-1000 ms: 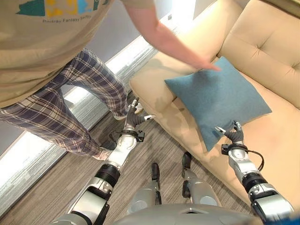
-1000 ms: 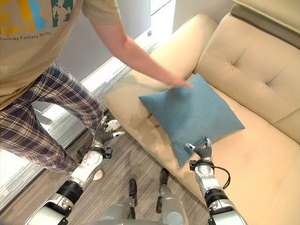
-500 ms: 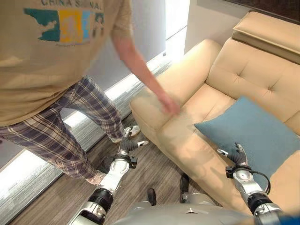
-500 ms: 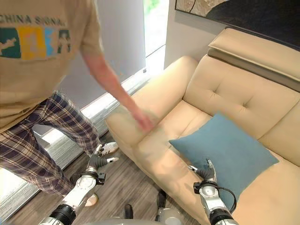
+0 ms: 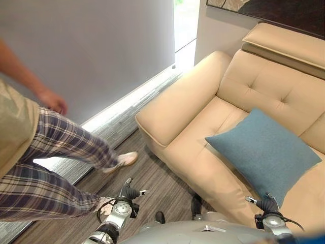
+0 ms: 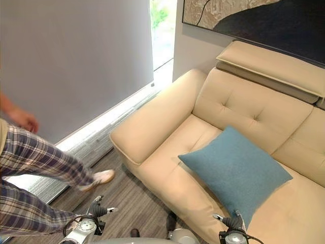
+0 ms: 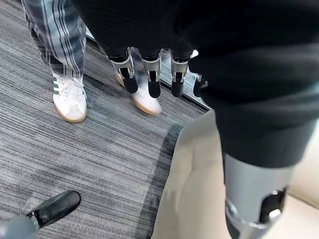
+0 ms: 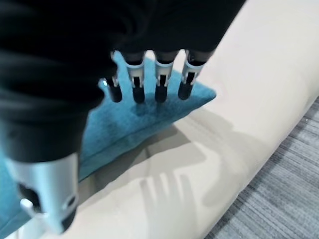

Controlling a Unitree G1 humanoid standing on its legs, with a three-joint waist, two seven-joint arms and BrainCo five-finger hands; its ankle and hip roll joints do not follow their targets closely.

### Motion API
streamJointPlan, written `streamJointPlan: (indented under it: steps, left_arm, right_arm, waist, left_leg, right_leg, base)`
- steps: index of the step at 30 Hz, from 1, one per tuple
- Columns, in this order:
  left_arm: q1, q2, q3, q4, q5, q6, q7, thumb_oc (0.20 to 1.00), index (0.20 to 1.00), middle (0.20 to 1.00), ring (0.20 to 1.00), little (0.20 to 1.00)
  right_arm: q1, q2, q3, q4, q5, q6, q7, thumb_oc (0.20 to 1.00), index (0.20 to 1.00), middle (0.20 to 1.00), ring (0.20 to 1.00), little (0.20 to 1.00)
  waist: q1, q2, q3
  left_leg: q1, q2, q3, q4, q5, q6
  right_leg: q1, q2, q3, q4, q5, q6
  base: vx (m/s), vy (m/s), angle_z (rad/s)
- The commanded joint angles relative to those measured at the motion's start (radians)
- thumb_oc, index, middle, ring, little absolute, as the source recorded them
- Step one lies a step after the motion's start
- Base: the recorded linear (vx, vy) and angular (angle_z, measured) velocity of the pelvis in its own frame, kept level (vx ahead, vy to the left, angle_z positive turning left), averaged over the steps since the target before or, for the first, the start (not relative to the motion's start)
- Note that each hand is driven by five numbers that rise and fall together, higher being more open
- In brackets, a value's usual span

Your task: Pick up all the scattered cushions and arrange them neatly on the sofa.

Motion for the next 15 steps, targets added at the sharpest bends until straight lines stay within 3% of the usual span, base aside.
streamJointPlan:
  steps: [1,3,5,9,14,15]
  left_arm:
    - [-0.084,0.007,0.026,0.004,0.011,-0.028,0.005,1.000,1.000,1.000,1.000,1.000]
    - [-0.087,-0.004,0.019,-0.015,-0.014,-0.030,-0.005,1.000,1.000,1.000,1.000,1.000]
    - [-0.091,-0.013,0.020,0.004,-0.009,-0.030,-0.012,1.000,1.000,1.000,1.000,1.000]
    - [-0.080,-0.014,0.023,0.019,0.014,-0.025,-0.018,1.000,1.000,1.000,1.000,1.000]
    - [-0.069,0.004,0.032,-0.003,0.025,-0.035,-0.010,1.000,1.000,1.000,1.000,1.000]
    - [-0.067,0.012,0.047,-0.020,0.006,-0.046,0.002,1.000,1.000,1.000,1.000,1.000]
  right_arm:
    - [-0.087,0.005,0.025,0.029,0.006,-0.027,-0.006,1.000,1.000,1.000,1.000,1.000]
    - [-0.107,-0.009,0.038,0.038,-0.006,-0.018,-0.009,1.000,1.000,1.000,1.000,1.000]
    - [-0.116,-0.012,0.042,0.044,-0.015,-0.010,-0.001,1.000,1.000,1.000,1.000,1.000]
    - [-0.119,-0.004,0.043,0.060,-0.022,0.000,0.010,1.000,1.000,1.000,1.000,1.000]
    - [-0.139,0.012,0.060,0.063,-0.045,0.015,0.010,1.000,1.000,1.000,1.000,1.000]
    - [-0.155,0.012,0.068,0.064,-0.062,0.015,-0.001,1.000,1.000,1.000,1.000,1.000]
  waist:
    - [0.010,-0.067,0.076]
    - [0.034,-0.068,0.074]
    - [0.037,-0.063,0.074]
    - [0.038,-0.063,0.066]
    - [0.067,-0.057,0.084]
    - [0.094,-0.055,0.109]
  left_leg:
    - [-0.072,-0.059,-0.122,0.186,-0.078,-0.042]
    - [-0.124,-0.127,-0.274,0.141,-0.067,-0.026]
    - [-0.108,-0.148,-0.303,0.120,-0.063,-0.014]
    - [-0.067,-0.145,-0.264,0.100,-0.069,0.004]
    - [-0.045,-0.153,-0.180,0.081,-0.083,0.049]
    - [-0.046,-0.144,-0.135,0.085,-0.088,0.055]
  right_leg:
    - [0.098,-0.062,0.102,0.001,-0.119,0.099]
    - [0.089,-0.055,0.146,0.024,-0.119,0.096]
    - [0.083,-0.047,0.183,0.064,-0.133,0.099]
    - [0.084,-0.056,0.210,0.089,-0.140,0.115]
    - [0.013,-0.081,0.258,0.153,-0.113,0.162]
    - [-0.033,-0.108,0.171,0.174,-0.083,0.178]
  base:
    - [-0.08,-0.029,-0.37]
    - [0.09,0.117,-0.63]
    - [0.11,0.211,-0.71]
    - [0.07,0.179,-1.06]
    - [-0.07,0.203,-1.11]
    - [-0.16,0.061,-1.33]
